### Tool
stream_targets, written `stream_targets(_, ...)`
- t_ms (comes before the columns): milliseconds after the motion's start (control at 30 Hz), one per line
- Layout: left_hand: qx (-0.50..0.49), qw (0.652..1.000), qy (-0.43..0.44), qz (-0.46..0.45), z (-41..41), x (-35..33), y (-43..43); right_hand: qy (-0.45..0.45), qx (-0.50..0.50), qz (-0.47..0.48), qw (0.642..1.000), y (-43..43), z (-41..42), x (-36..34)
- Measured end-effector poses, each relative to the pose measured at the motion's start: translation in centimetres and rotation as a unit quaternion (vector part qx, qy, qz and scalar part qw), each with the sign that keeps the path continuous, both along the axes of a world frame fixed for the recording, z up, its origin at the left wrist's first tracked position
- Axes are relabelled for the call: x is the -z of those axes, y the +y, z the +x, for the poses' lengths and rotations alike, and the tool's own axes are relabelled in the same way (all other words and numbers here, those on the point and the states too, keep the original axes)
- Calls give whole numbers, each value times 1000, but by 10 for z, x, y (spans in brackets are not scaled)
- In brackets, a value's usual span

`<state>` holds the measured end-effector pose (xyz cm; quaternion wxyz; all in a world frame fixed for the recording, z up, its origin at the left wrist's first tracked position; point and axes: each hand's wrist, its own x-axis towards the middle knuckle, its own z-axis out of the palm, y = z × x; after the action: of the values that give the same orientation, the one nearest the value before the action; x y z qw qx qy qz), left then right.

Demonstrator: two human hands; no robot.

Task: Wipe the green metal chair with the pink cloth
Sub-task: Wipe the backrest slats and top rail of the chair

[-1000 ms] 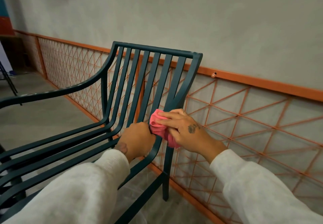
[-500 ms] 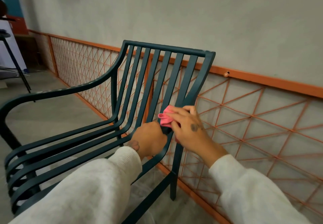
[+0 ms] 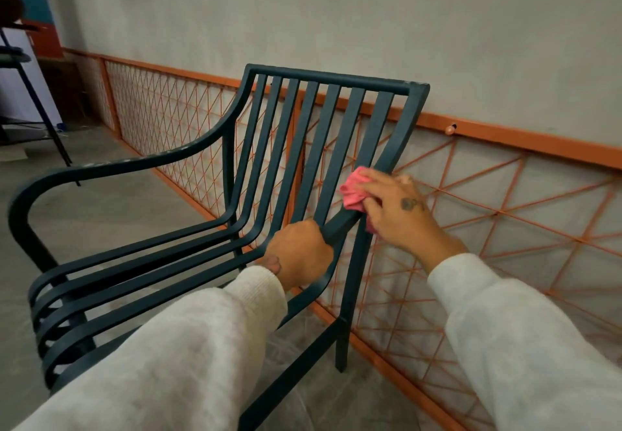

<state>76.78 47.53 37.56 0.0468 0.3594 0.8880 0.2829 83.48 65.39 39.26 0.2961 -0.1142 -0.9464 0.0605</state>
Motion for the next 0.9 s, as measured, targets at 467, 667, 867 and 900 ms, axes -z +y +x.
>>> stream_targets(467, -1, 1000, -26, -11, 1, -4, 0, 6, -2, 52, 999, 10, 9, -11)
stream_targets(667, 7, 1000, -19, -18, 0, -5, 1, -8, -92, -60, 994, -37, 13, 15)
stream_targets(867, 7, 1000, -13, -26, -2, -3, 3, -9, -125, -45, 991, -37, 21, 17)
stream_targets(900, 3, 1000, -18, -24, -2, -2, 2, -18, -112, -29, 993, -31, 19, 12)
